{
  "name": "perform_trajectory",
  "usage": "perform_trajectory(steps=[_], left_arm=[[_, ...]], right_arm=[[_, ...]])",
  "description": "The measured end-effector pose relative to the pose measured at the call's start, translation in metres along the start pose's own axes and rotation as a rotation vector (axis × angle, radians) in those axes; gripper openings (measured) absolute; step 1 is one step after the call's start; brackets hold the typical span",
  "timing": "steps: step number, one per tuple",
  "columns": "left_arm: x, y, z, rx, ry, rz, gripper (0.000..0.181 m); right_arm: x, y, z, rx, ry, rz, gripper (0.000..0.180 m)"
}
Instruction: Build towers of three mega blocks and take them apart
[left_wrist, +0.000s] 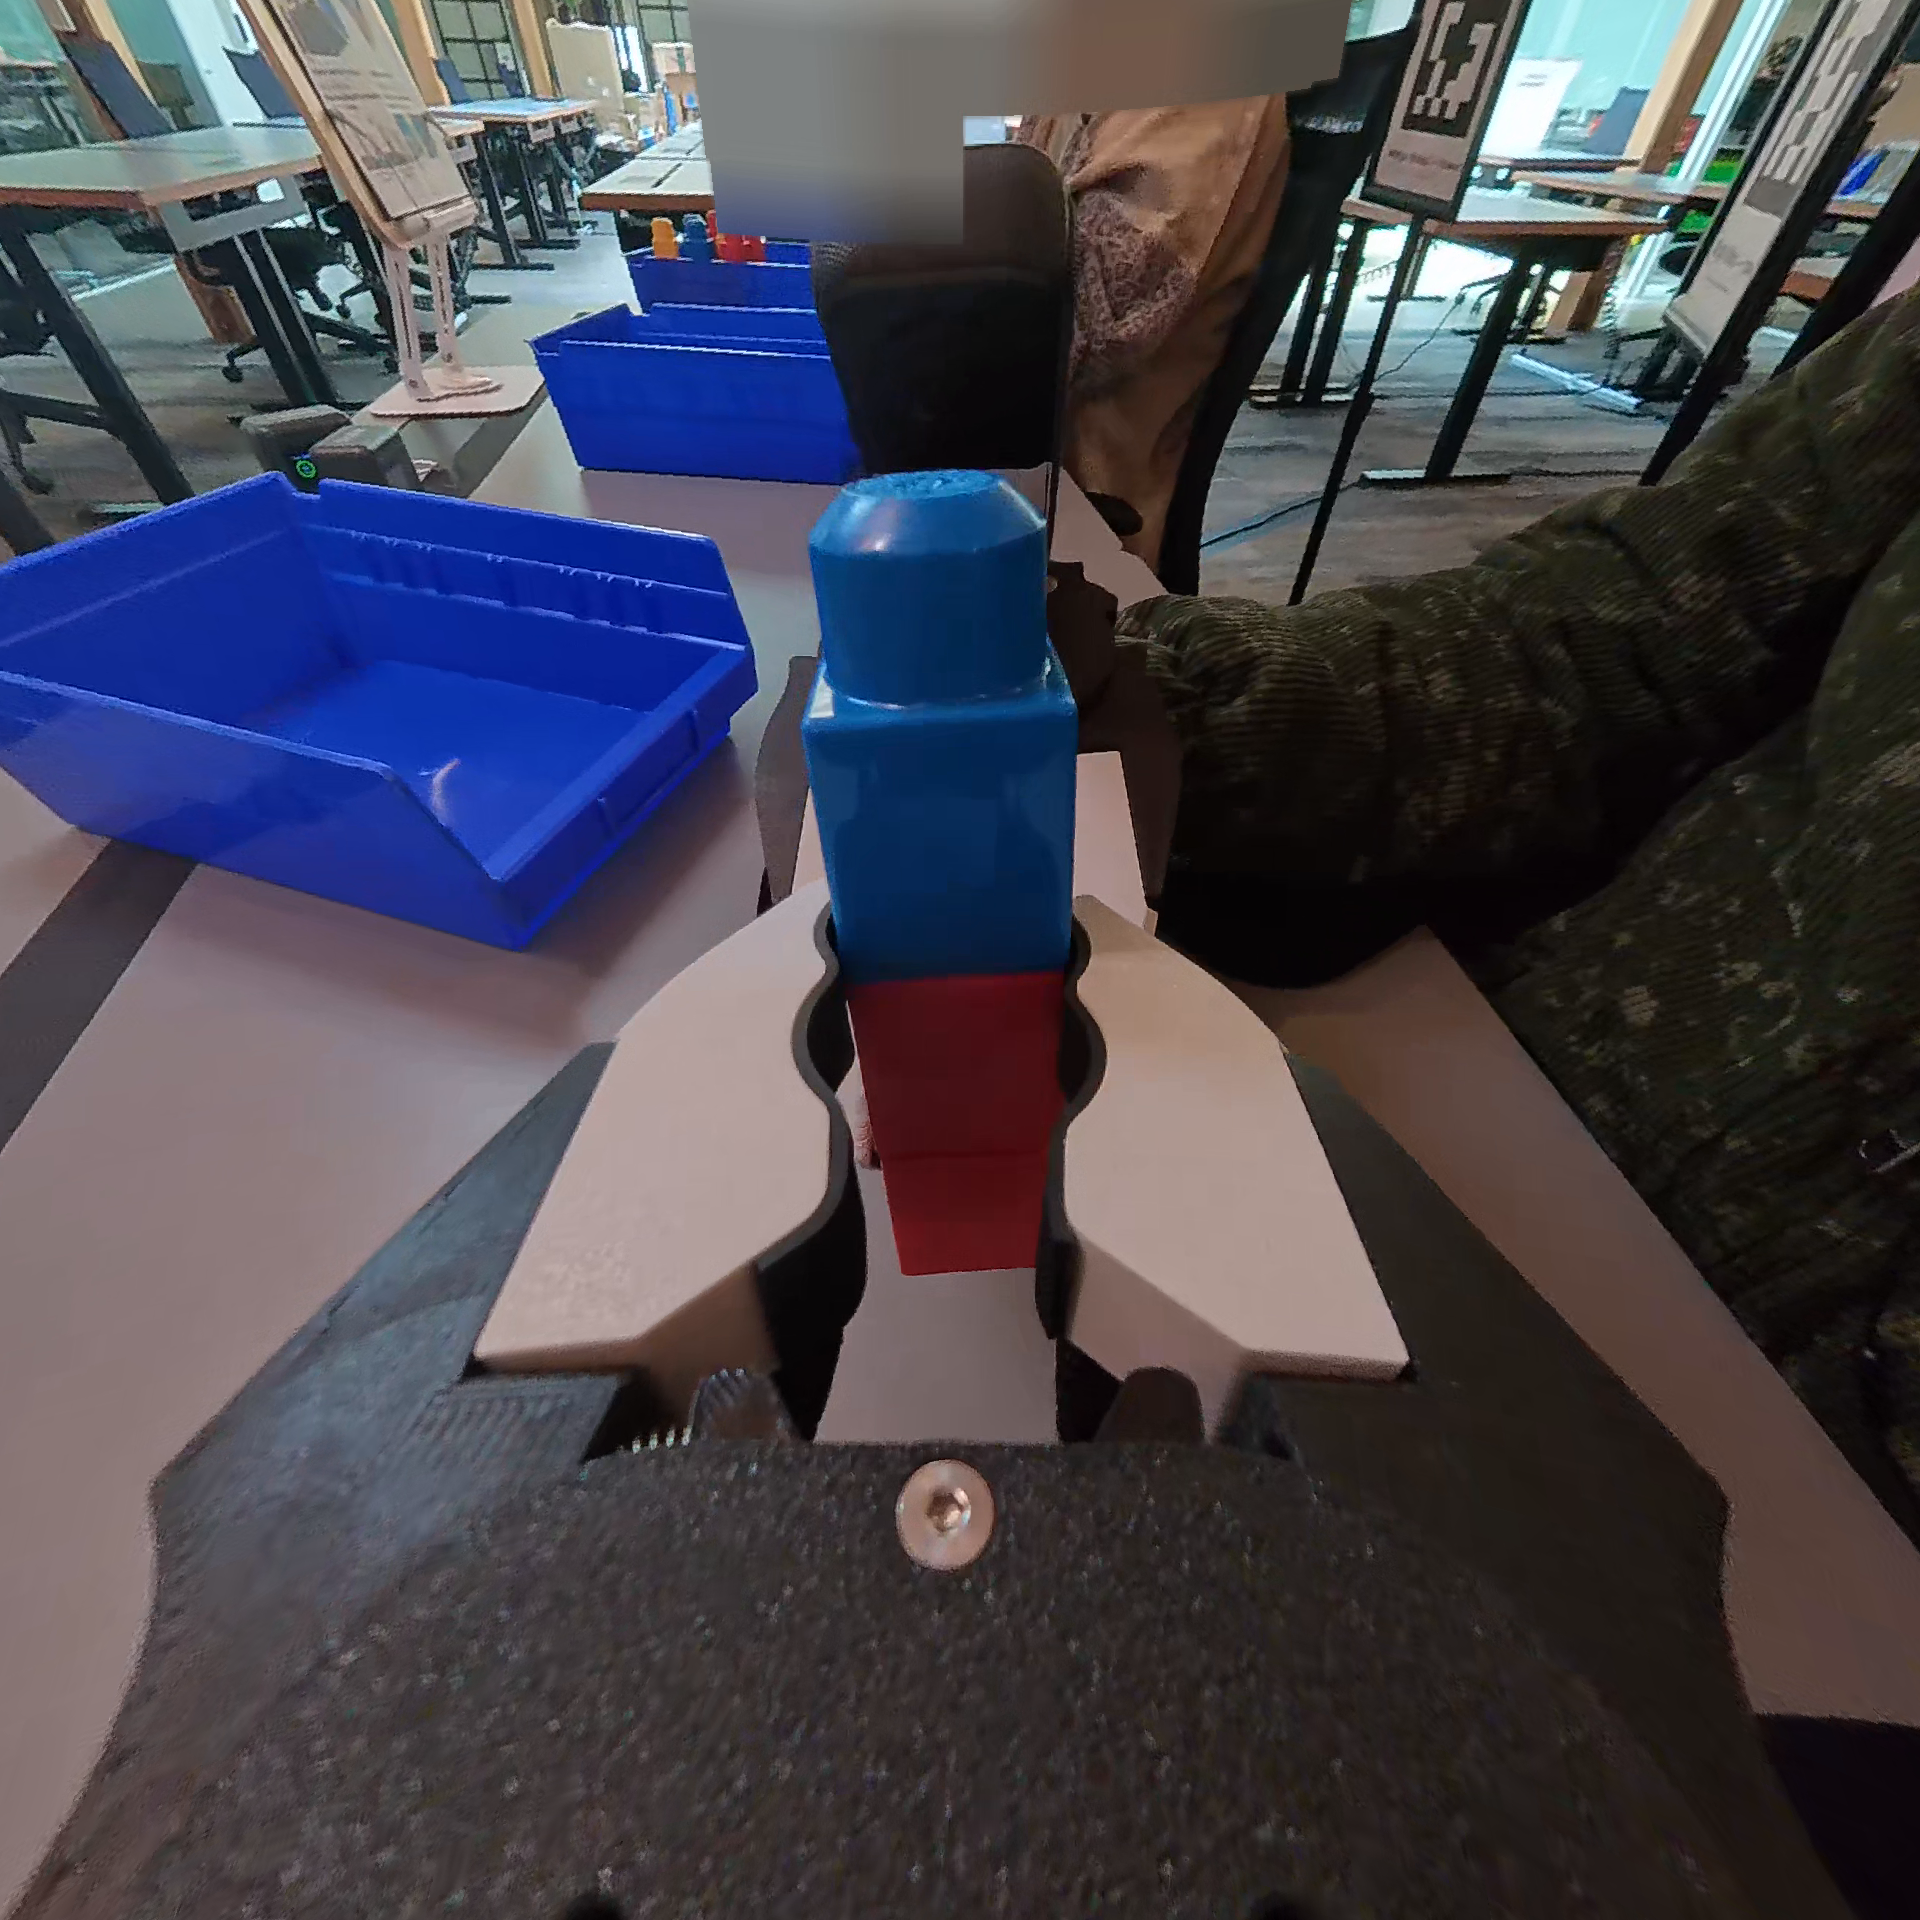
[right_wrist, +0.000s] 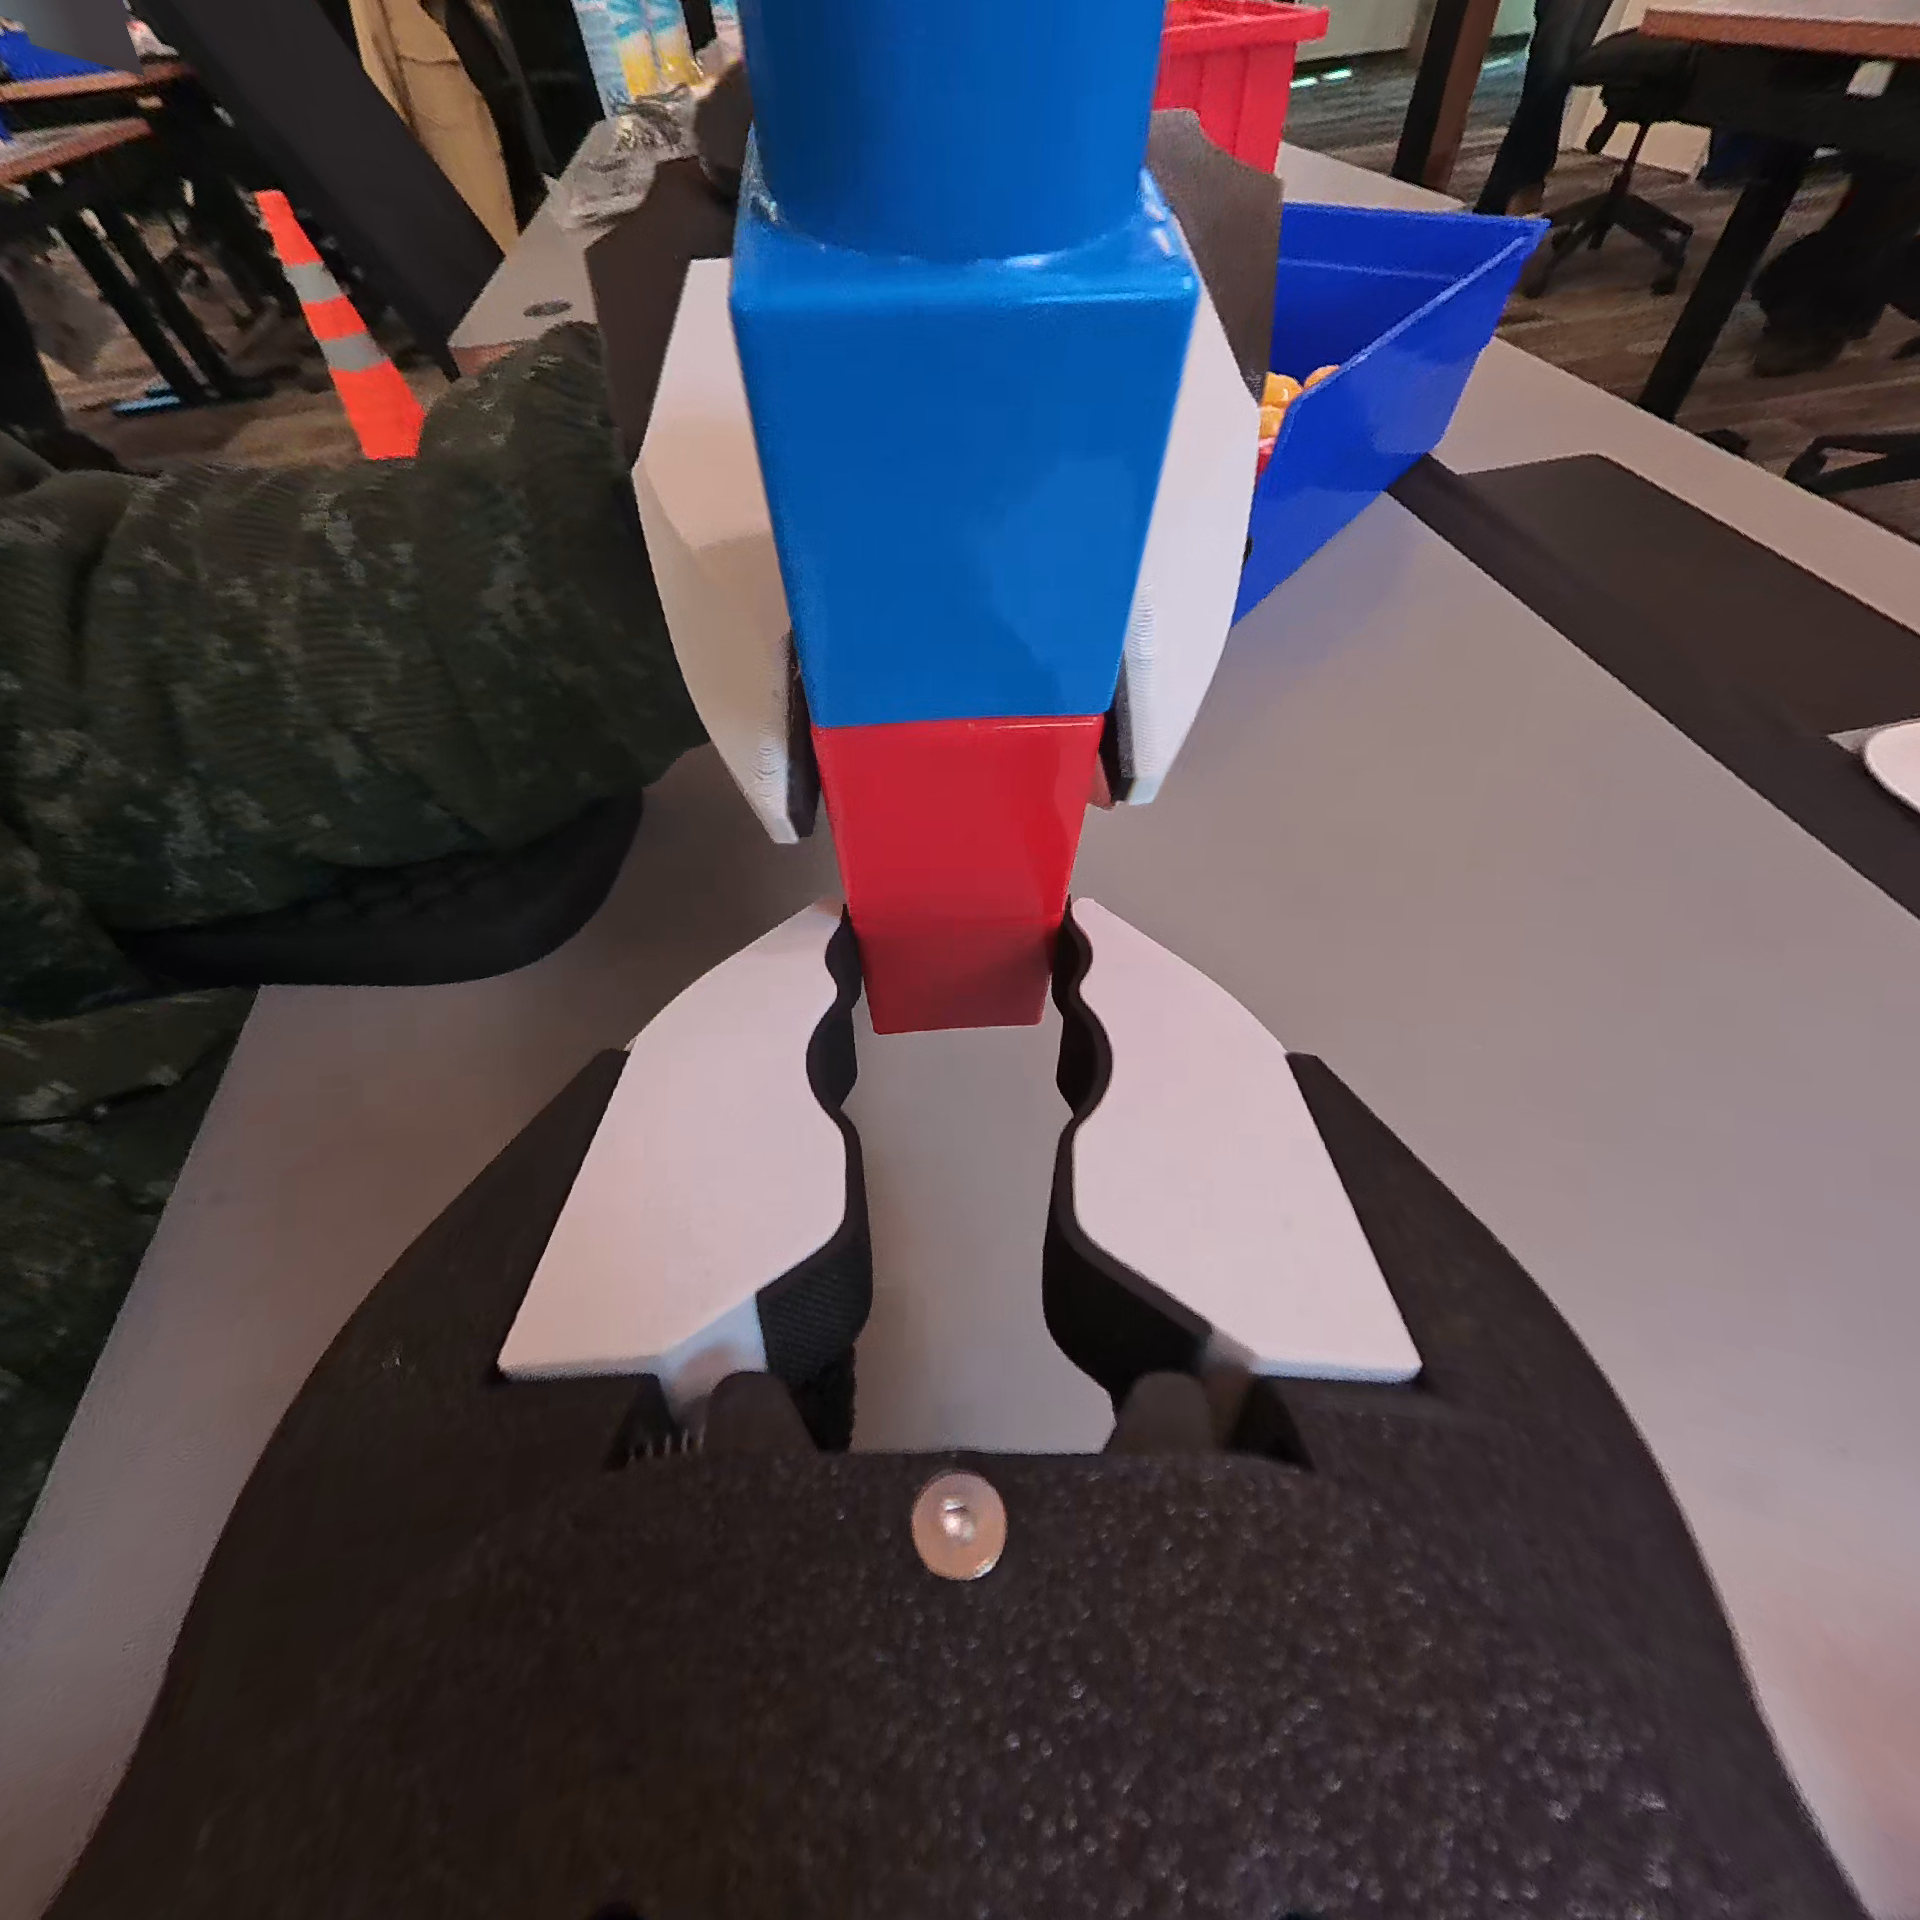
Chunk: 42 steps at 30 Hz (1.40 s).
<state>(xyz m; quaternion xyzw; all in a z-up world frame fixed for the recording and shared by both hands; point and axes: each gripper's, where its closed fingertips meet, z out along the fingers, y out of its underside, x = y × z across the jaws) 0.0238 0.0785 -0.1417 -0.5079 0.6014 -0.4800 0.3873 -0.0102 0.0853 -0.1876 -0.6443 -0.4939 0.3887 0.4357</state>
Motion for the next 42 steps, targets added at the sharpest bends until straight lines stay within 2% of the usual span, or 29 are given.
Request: perform_trajectory(steps=[24, 28, 31, 33, 37, 40, 42], left_arm=[[-0.013, -0.004, 0.000, 0.031, -0.073, -0.015, 0.037], [-0.016, -0.003, -0.003, 0.006, -0.090, -0.045, 0.051], [-0.020, 0.005, -0.003, -0.005, -0.105, -0.043, 0.037], [-0.023, 0.007, 0.001, -0.010, -0.118, -0.022, 0.036], [-0.031, 0.014, -0.002, -0.088, -0.183, 0.015, 0.036], [-0.045, 0.038, -0.020, -0.265, -0.288, 0.045, 0.036], [-0.045, 0.057, -0.028, -0.376, -0.293, 0.039, 0.036]], right_arm=[[0.009, -0.004, -0.004, 0.044, 0.025, 0.047, 0.036], [0.013, -0.008, -0.009, 0.079, 0.040, 0.047, 0.036], [0.016, -0.011, -0.012, 0.106, 0.044, 0.056, 0.036], [0.019, -0.007, -0.012, 0.095, 0.055, 0.058, 0.036], [0.026, 0.000, -0.011, 0.073, 0.061, 0.115, 0.037], [0.033, -0.003, -0.018, 0.074, 0.098, 0.115, 0.049], [0.037, -0.008, -0.025, 0.092, 0.129, 0.102, 0.055]])
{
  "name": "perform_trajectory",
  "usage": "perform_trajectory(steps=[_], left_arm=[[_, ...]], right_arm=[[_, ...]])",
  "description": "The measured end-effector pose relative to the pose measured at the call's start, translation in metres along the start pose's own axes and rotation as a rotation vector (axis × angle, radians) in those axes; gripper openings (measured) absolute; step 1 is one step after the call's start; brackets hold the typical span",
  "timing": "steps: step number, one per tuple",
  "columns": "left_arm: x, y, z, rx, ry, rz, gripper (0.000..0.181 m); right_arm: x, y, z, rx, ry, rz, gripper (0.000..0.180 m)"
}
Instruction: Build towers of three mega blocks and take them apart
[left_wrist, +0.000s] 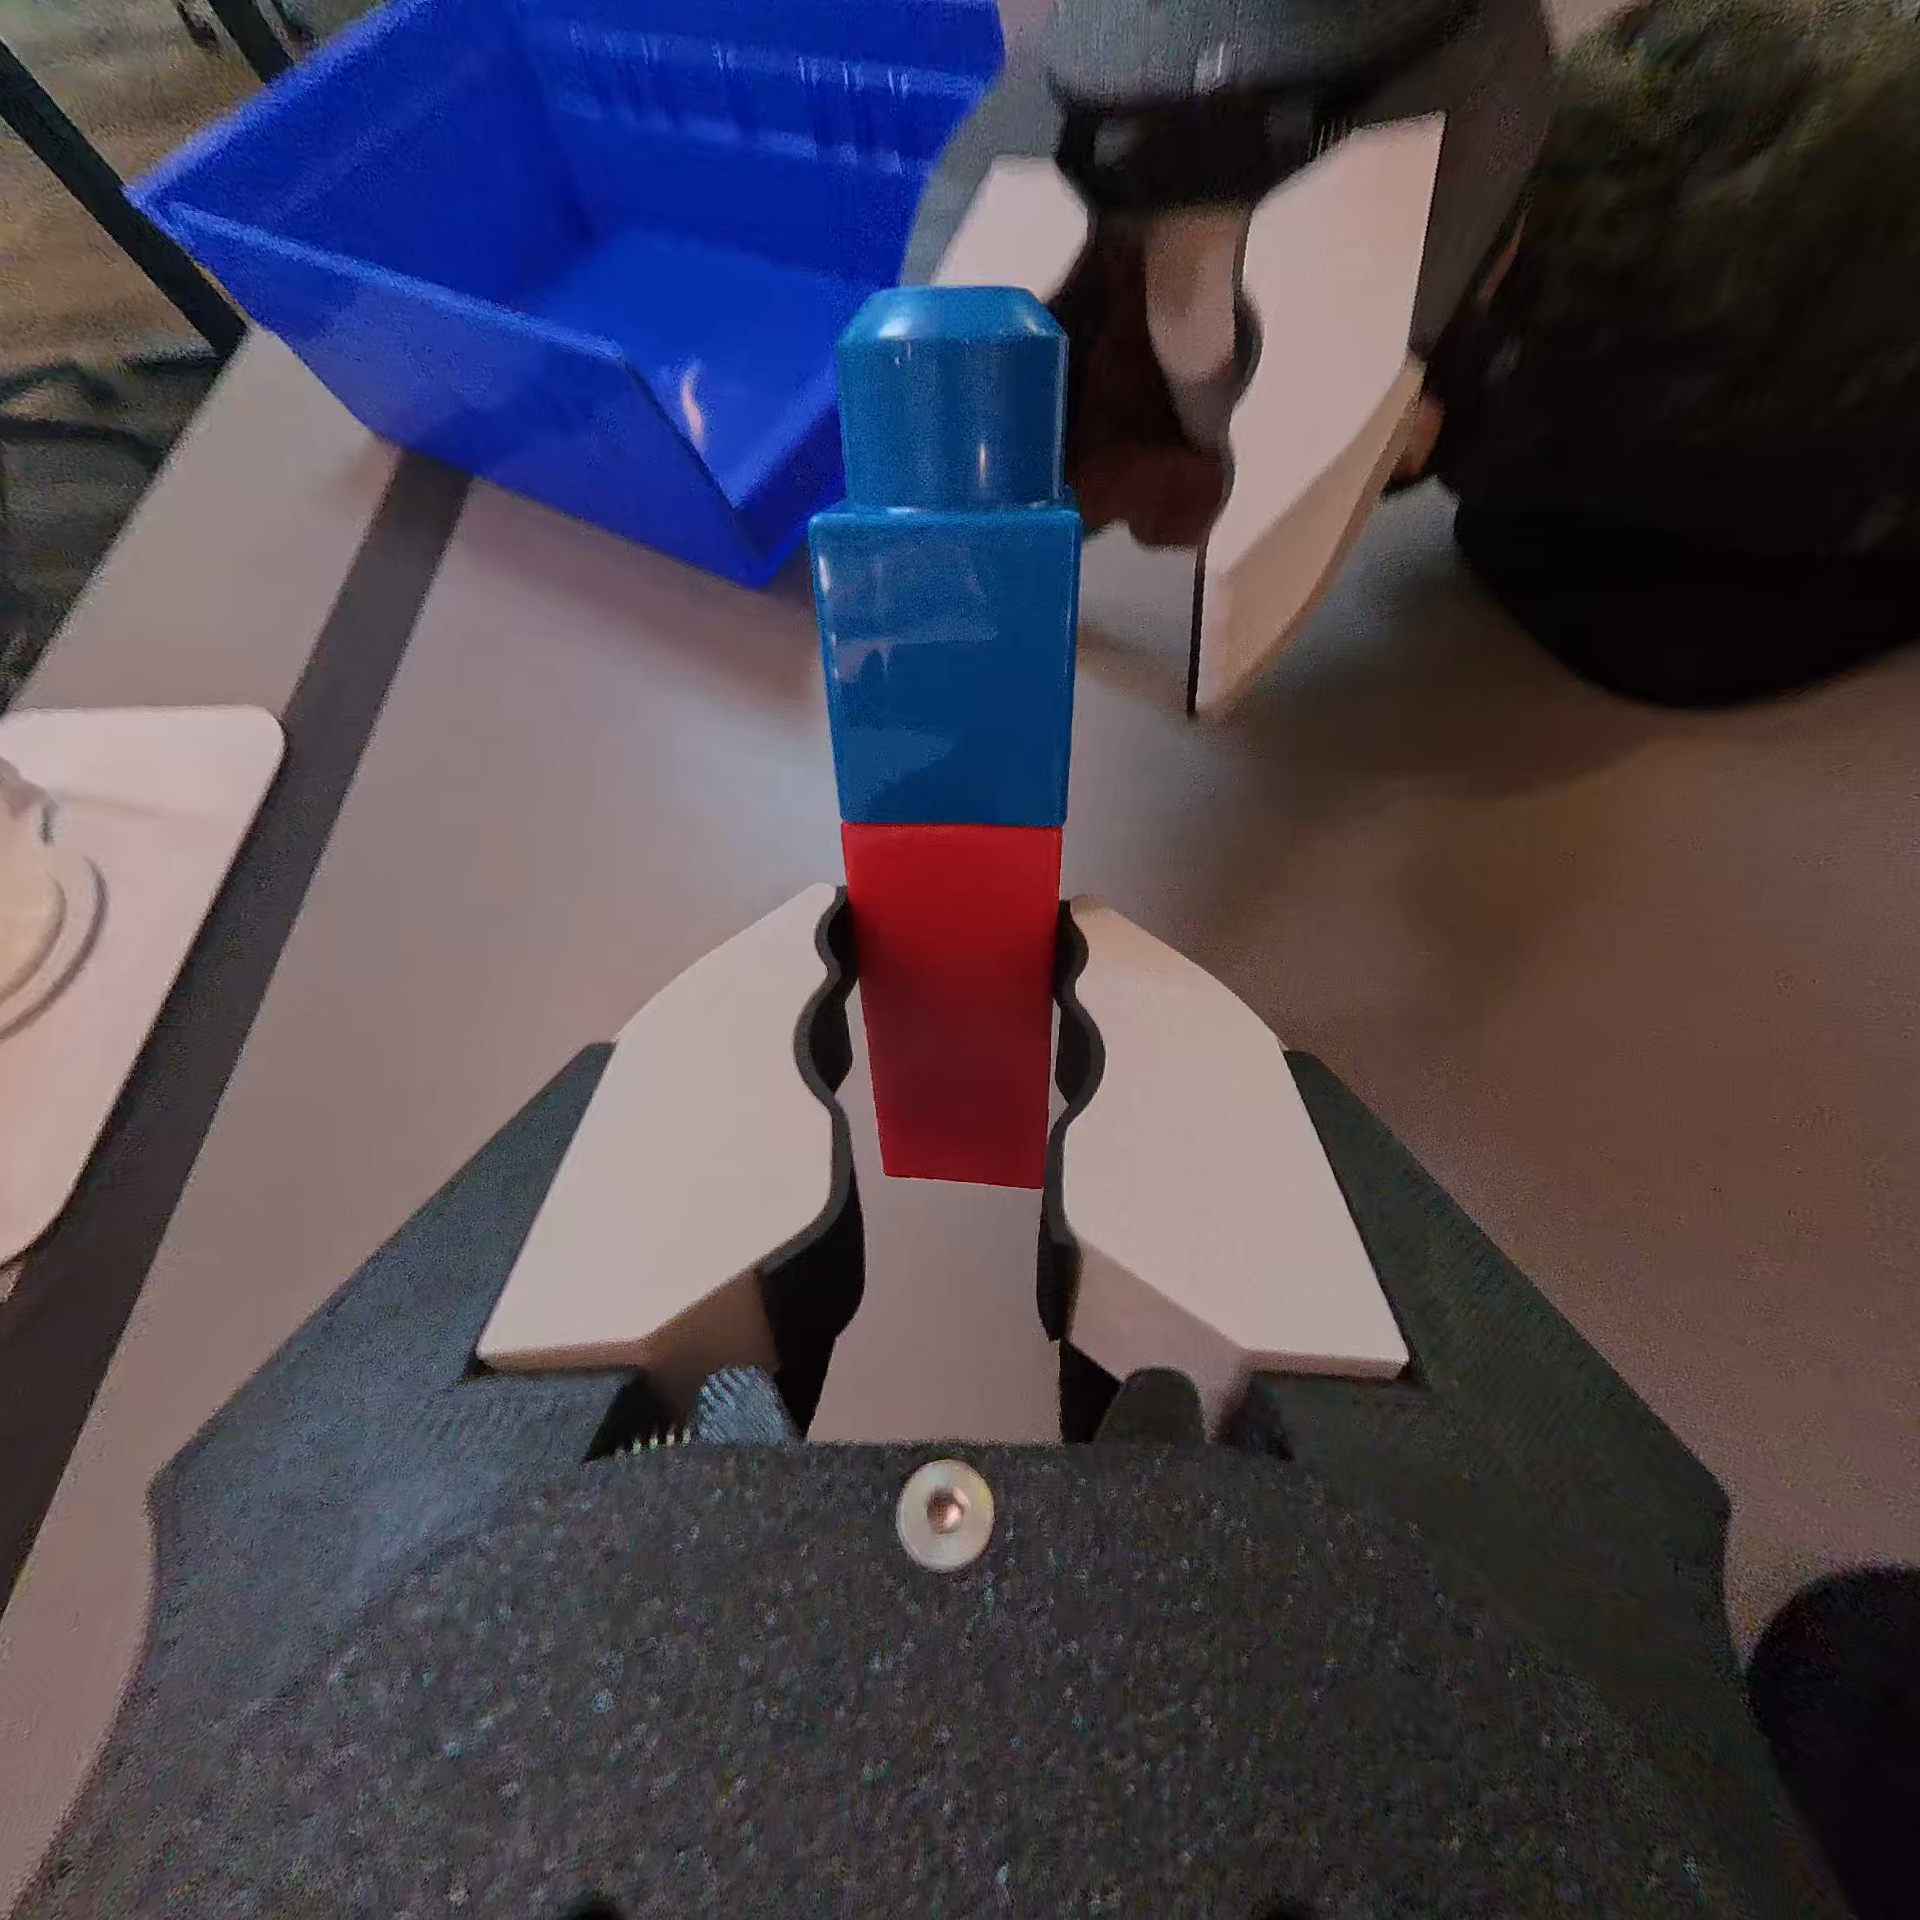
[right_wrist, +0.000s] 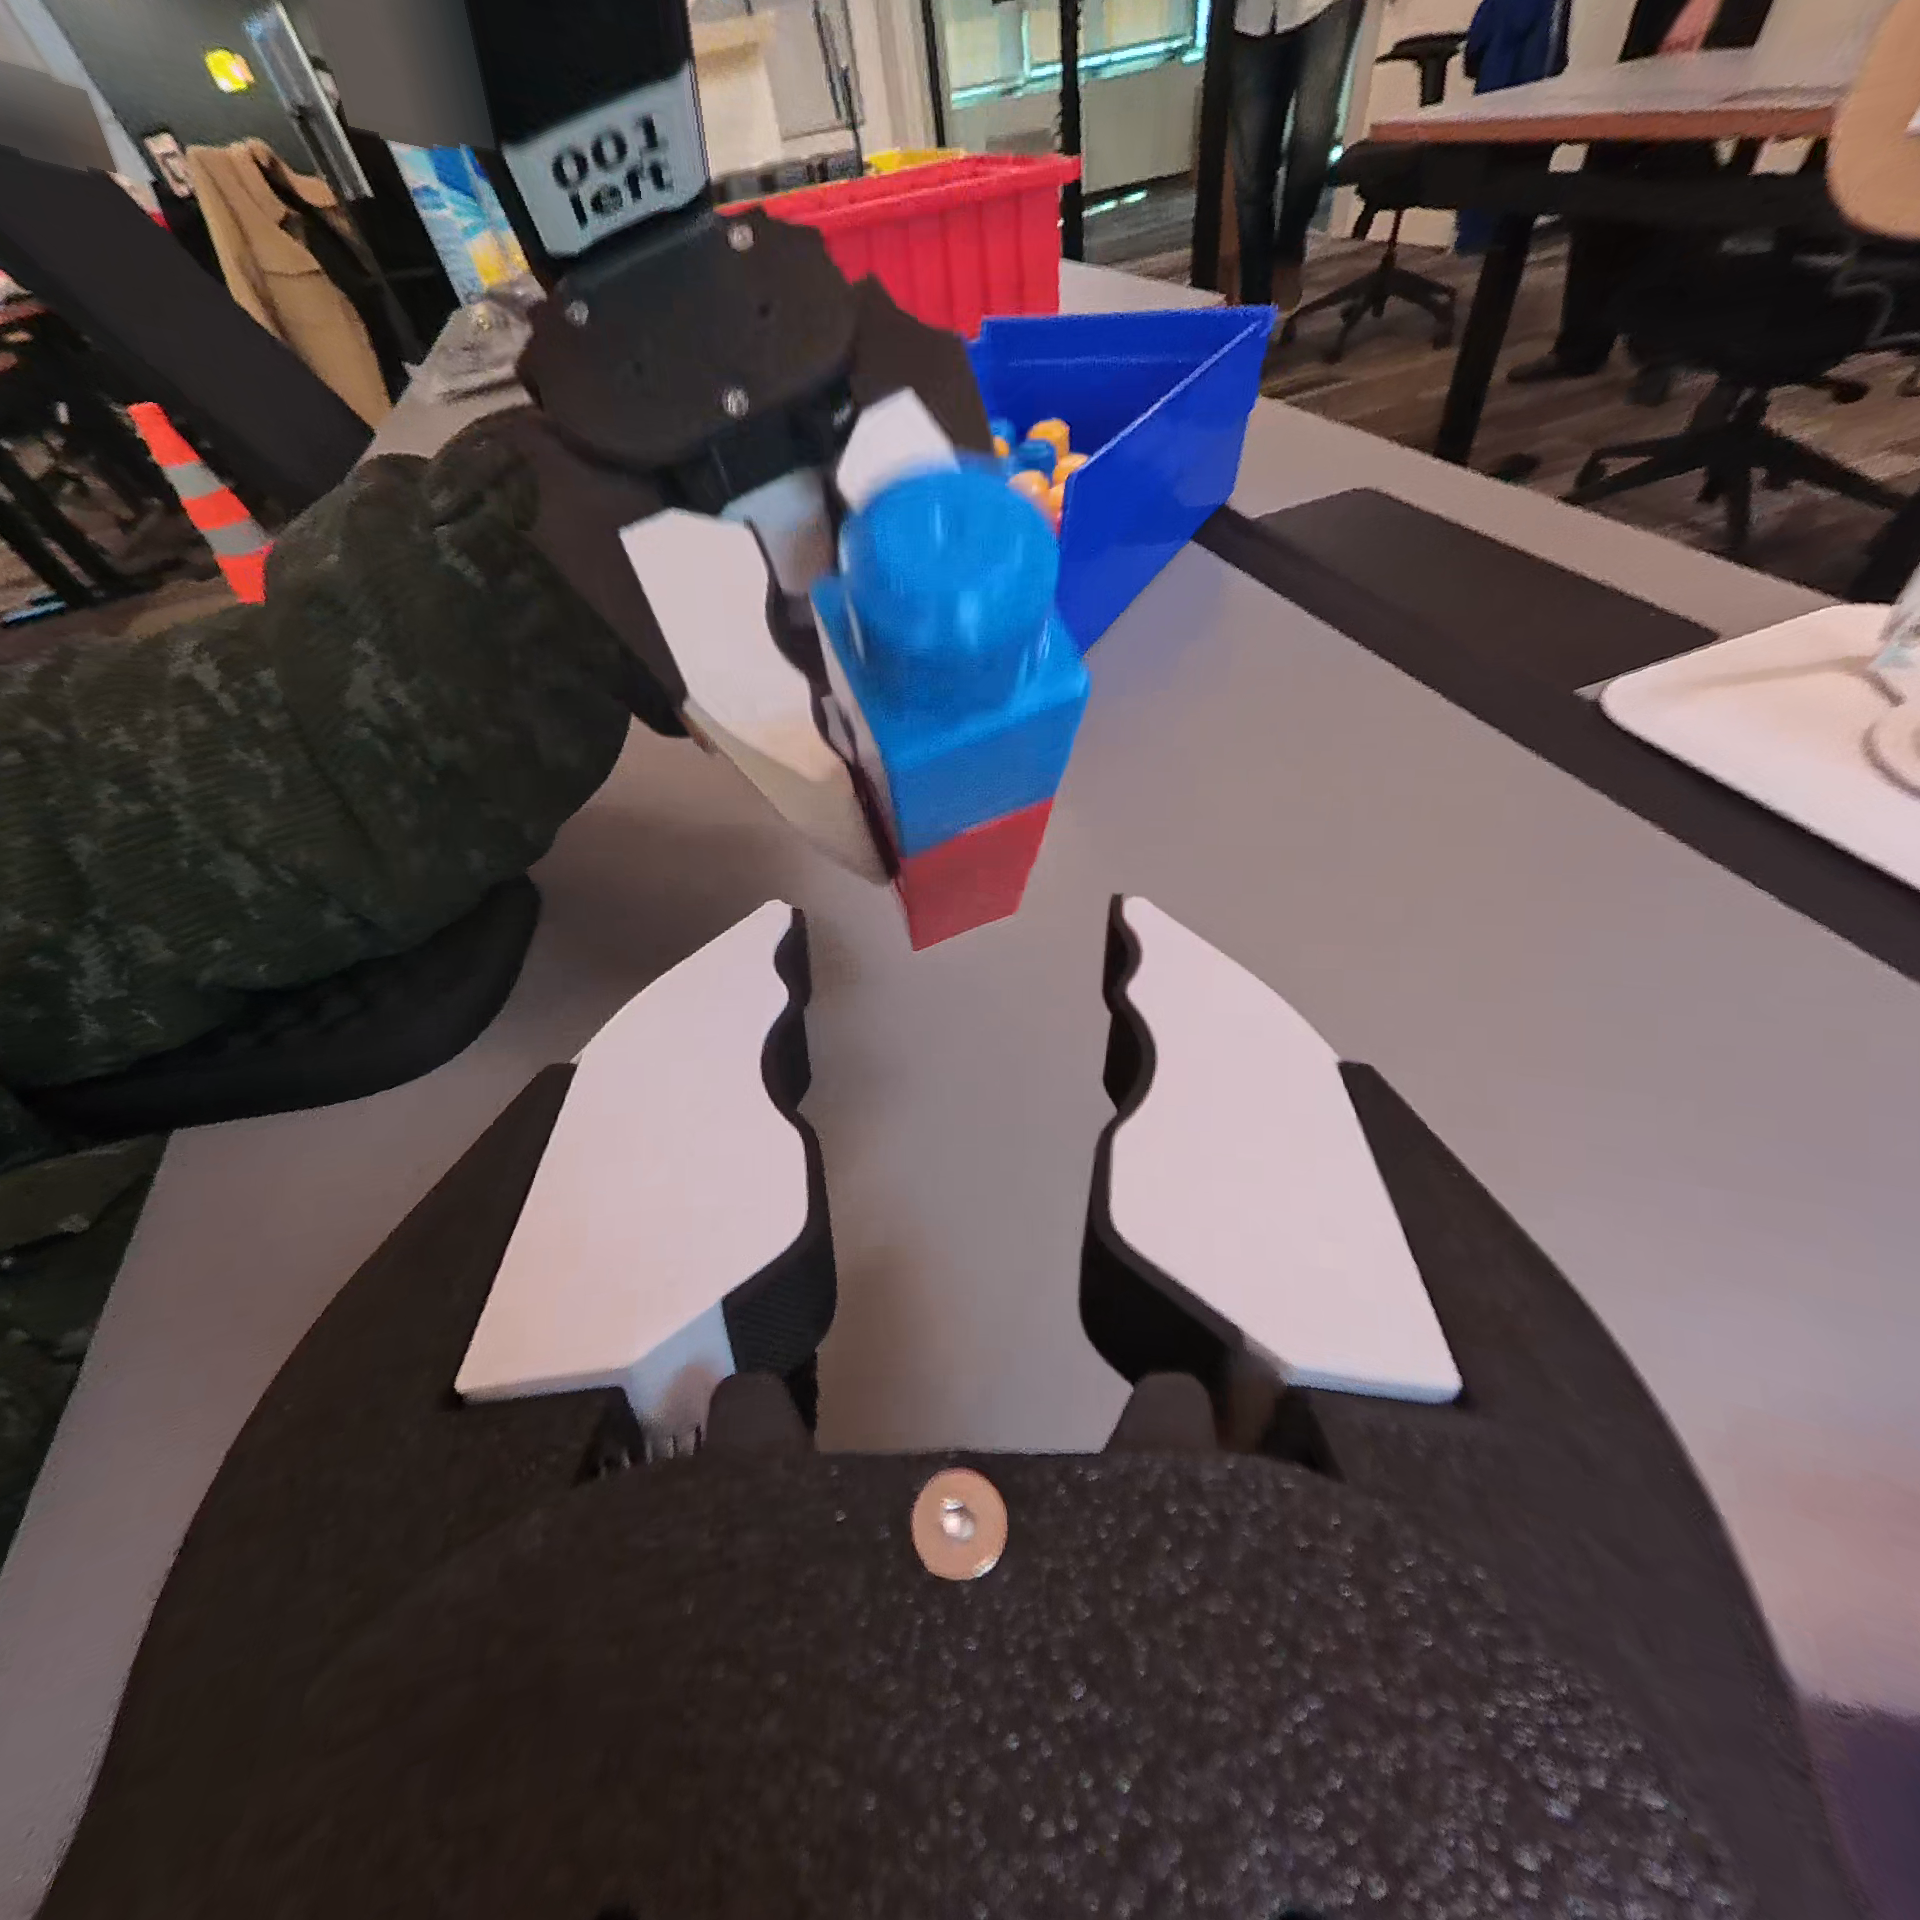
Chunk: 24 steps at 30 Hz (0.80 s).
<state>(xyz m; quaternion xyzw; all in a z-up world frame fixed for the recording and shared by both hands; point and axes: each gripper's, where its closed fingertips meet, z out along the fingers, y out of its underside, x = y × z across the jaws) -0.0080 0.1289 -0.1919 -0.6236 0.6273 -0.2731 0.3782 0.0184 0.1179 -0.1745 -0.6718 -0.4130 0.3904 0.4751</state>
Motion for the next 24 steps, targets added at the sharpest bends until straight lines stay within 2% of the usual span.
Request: perform_trajectory(steps=[5, 7, 9, 16, 21, 22, 23, 24], left_arm=[[0.017, 0.029, 0.017, -0.211, 0.066, 0.048, 0.036], [0.022, 0.032, 0.024, -0.242, 0.084, 0.064, 0.036], [0.024, 0.033, 0.026, -0.246, 0.098, 0.065, 0.036], [0.026, 0.026, 0.019, -0.178, 0.132, 0.043, 0.036], [0.026, 0.028, 0.014, -0.162, 0.146, 0.031, 0.036], [0.027, 0.028, 0.014, -0.160, 0.151, 0.028, 0.036], [0.026, 0.029, 0.014, -0.169, 0.149, 0.028, 0.036], [0.027, 0.030, 0.015, -0.170, 0.151, 0.034, 0.036]], right_arm=[[-0.003, -0.004, -0.003, 0.010, 0.000, -0.049, 0.054], [-0.009, -0.001, -0.002, -0.003, -0.031, -0.064, 0.042], [-0.010, 0.001, -0.001, -0.012, -0.035, -0.080, 0.036], [-0.013, -0.003, -0.004, 0.001, -0.042, -0.093, 0.034], [-0.011, 0.003, -0.009, -0.044, -0.046, -0.095, 0.046], [-0.010, 0.006, -0.009, -0.062, -0.044, -0.099, 0.044], [-0.012, 0.007, -0.009, -0.066, -0.056, -0.107, 0.032], [-0.014, 0.007, -0.009, -0.059, -0.064, -0.107, 0.031]])
